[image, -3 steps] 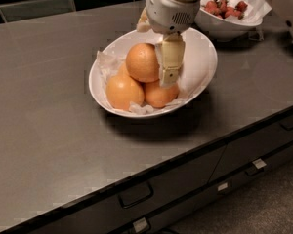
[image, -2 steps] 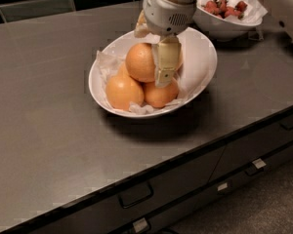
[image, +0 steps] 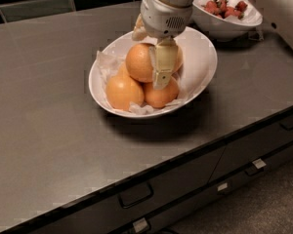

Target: Pick orange from white bowl

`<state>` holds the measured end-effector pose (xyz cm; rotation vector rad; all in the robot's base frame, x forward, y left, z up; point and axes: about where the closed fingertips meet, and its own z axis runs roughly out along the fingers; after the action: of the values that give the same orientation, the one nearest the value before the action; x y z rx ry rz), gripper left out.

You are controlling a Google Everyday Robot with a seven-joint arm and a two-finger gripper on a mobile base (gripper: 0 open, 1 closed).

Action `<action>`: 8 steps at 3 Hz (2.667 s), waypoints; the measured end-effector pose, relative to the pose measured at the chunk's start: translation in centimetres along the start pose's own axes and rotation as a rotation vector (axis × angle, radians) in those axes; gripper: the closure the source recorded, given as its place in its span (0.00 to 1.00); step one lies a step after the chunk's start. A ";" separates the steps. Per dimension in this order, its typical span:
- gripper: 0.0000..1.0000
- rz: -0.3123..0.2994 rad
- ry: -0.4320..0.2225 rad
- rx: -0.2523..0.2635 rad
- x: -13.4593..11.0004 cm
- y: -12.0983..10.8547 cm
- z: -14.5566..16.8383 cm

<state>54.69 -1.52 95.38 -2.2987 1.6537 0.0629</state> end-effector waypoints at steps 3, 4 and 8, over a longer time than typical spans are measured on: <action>0.21 -0.004 -0.008 -0.016 -0.2 0.0 0.7; 0.20 -0.005 -0.010 -0.023 -0.2 -0.1 1.0; 0.21 0.012 -0.021 -0.037 0.0 -0.6 3.2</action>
Offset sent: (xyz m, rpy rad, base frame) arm -0.0055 -0.0021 -0.0094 -0.0166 0.0451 0.0130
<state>55.67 -0.46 92.46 -2.3072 1.6695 0.1212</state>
